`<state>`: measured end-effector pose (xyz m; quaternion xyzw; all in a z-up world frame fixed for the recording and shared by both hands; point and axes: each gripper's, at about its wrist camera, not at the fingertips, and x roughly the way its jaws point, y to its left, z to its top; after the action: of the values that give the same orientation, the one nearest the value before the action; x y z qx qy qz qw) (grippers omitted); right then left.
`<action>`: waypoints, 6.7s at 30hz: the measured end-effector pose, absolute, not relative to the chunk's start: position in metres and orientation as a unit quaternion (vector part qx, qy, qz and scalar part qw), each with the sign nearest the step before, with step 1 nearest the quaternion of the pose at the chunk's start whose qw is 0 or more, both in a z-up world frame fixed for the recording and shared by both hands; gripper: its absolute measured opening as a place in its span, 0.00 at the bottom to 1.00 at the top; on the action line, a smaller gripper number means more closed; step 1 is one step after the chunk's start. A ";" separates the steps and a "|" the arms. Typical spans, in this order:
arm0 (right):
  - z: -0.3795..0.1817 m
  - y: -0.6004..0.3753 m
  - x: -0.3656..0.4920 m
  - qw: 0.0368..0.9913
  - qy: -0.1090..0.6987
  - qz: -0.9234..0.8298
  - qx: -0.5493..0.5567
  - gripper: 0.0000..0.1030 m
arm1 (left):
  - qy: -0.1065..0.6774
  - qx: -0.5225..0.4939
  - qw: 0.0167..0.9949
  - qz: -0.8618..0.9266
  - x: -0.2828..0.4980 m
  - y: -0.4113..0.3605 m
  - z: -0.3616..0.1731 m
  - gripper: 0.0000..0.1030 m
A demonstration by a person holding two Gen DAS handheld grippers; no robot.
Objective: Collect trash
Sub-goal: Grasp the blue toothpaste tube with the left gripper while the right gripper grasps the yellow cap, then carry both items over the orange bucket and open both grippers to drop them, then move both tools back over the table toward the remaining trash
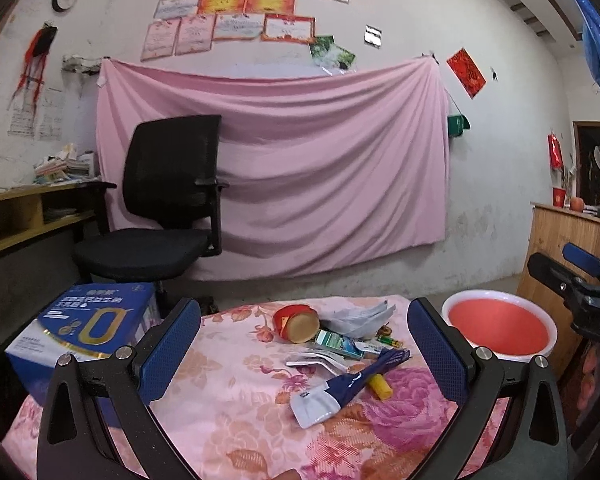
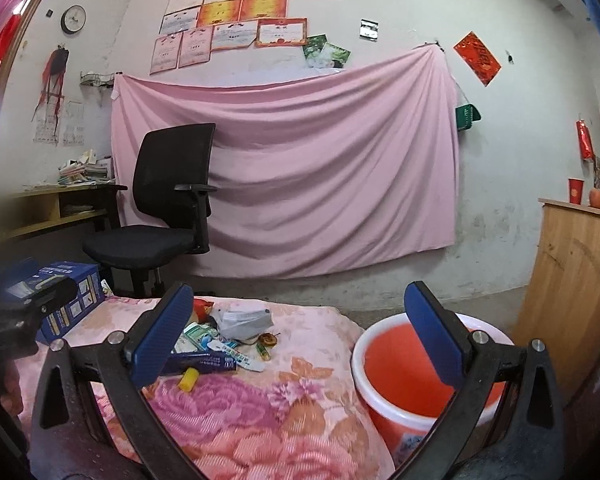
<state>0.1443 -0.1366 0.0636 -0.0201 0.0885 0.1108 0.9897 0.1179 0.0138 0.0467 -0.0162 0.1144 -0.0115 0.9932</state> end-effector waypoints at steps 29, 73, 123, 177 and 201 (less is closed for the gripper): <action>0.021 -0.101 0.205 0.933 0.279 0.225 -0.039 0.67 | 0.364 -0.015 0.916 -0.170 0.205 0.005 -0.015 0.39; -0.023 -0.095 0.255 0.857 0.447 0.257 0.009 0.36 | 0.446 -0.002 0.879 -0.170 0.229 0.001 -0.036 0.34; -0.003 -0.354 0.233 0.963 0.248 -0.006 0.107 0.36 | 0.357 -0.043 0.899 -0.251 0.334 -0.255 -0.008 0.25; 0.092 -0.230 0.186 0.992 0.012 0.095 0.083 1.00 | 0.053 -0.078 0.996 -0.004 0.179 -0.029 0.073 0.99; 0.059 -0.137 0.232 0.977 0.113 0.181 0.010 1.00 | 0.124 -0.034 0.991 0.041 0.183 0.044 0.025 0.98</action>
<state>0.2323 -0.1367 0.0587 0.0099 0.1126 0.1807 0.9770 0.1835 0.0444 0.0252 -0.0340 0.1235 0.0406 0.9909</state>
